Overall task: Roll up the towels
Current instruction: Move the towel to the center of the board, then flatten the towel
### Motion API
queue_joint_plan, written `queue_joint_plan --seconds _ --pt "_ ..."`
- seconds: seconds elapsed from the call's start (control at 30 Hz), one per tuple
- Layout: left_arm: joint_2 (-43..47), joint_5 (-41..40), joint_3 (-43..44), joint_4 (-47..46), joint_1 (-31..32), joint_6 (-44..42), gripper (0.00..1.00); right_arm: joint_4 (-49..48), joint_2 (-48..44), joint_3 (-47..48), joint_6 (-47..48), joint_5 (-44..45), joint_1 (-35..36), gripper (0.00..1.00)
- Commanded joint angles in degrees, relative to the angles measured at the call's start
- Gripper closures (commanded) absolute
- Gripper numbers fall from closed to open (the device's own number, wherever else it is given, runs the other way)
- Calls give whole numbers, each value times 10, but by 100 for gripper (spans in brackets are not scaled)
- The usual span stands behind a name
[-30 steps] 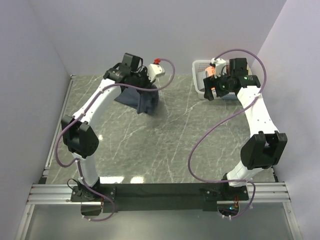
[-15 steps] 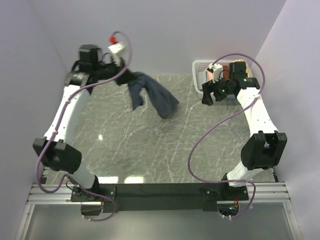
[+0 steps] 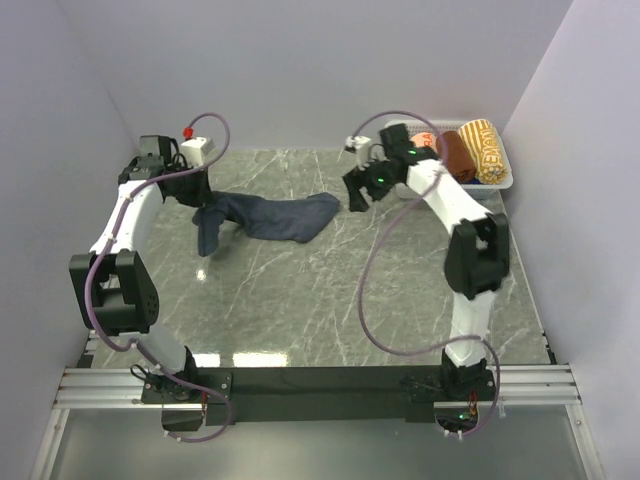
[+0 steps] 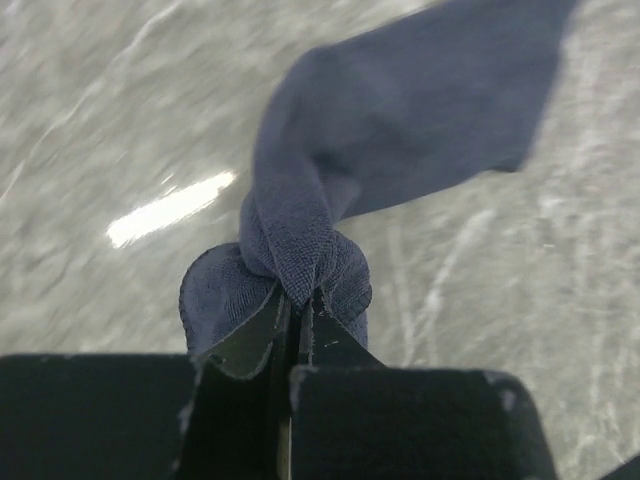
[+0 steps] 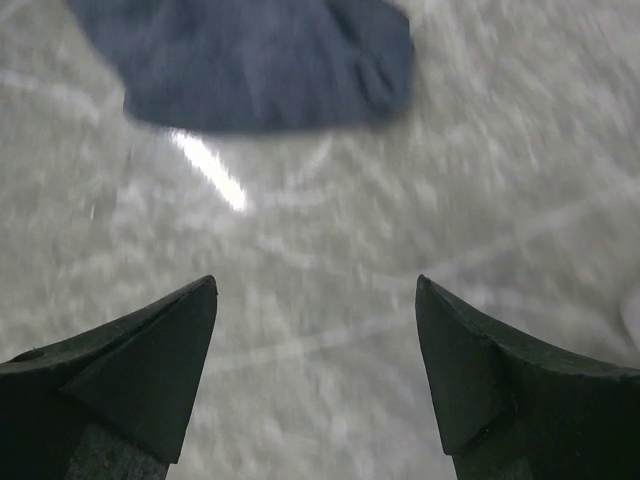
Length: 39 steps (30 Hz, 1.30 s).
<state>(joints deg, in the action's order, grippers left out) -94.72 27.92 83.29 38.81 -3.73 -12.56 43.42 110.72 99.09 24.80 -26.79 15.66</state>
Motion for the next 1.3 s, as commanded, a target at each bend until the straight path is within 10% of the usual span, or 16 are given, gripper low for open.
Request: queue_joint_plan --seconds 0.0,0.47,0.77,0.83,0.9,1.27 --pt "1 -35 -1 -2 -17 0 96 -29 75 82 -50 20 24 14" --pt "-35 -15 33 53 -32 -16 92 -36 266 246 -105 53 75 14" --pt "-61 -3 93 89 -40 -25 93 15 298 289 -103 26 85 54" --pt "-70 1 101 90 -41 -26 93 30 293 278 -94 17 85 82" --pt "-75 5 107 90 -42 -27 96 44 280 268 -84 22 84 100" --pt "6 88 76 160 -44 -156 99 180 -65 74 1 -9 -6 100"
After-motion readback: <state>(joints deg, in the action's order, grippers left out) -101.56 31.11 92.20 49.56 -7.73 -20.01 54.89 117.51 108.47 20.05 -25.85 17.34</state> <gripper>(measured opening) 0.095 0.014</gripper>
